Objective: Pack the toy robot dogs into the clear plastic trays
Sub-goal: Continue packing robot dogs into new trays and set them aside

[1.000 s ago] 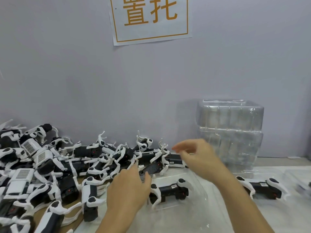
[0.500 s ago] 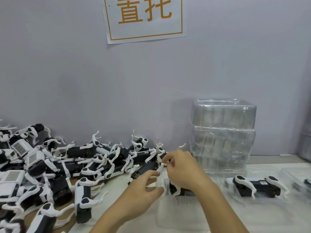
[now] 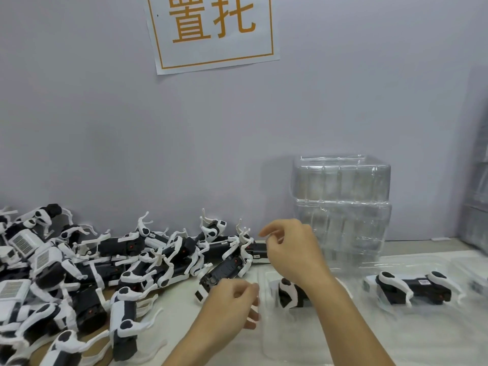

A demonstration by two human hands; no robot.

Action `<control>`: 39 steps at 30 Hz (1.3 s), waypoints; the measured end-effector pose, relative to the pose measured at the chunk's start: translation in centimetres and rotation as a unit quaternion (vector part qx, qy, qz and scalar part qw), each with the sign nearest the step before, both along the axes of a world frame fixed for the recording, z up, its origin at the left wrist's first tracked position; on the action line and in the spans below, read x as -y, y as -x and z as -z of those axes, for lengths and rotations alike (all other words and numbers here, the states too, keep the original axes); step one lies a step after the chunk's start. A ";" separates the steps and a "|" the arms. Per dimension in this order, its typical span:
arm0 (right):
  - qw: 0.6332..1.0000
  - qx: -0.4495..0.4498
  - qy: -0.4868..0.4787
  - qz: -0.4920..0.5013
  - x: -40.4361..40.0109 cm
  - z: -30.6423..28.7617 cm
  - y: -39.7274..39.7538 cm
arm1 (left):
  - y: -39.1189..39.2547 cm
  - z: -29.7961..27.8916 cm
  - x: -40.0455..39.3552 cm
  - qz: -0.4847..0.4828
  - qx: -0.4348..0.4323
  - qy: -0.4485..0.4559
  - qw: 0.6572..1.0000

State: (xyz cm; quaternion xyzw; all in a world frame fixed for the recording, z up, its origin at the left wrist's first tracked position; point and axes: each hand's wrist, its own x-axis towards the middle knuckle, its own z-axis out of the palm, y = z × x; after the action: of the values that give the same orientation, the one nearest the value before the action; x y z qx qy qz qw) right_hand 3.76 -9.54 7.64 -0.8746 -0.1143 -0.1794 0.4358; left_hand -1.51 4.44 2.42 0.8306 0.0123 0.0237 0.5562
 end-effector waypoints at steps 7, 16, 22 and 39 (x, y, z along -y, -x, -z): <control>0.996 0.007 -0.082 0.014 1.5 -0.6 -0.3 | -1.4 -0.7 5.9 0.127 -0.053 0.021 0.990; 0.986 -0.017 -0.165 0.024 4.6 -0.2 -1.4 | -3.2 -0.9 10.9 0.225 -0.098 -0.018 0.969; 0.949 0.002 -0.296 0.105 6.4 0.1 -1.9 | -7.3 -4.1 9.1 0.043 0.128 -0.152 0.979; 0.836 -0.077 -0.542 -0.041 4.8 1.0 -2.8 | -16.1 -18.9 12.3 0.100 0.272 -0.441 0.849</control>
State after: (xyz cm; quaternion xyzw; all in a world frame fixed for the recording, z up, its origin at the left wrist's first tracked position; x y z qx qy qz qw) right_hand 6.53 -14.36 6.60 -0.5042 -0.0008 -0.1266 0.8542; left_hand 14.56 -7.88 21.33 0.9456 -0.2344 0.1959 0.1115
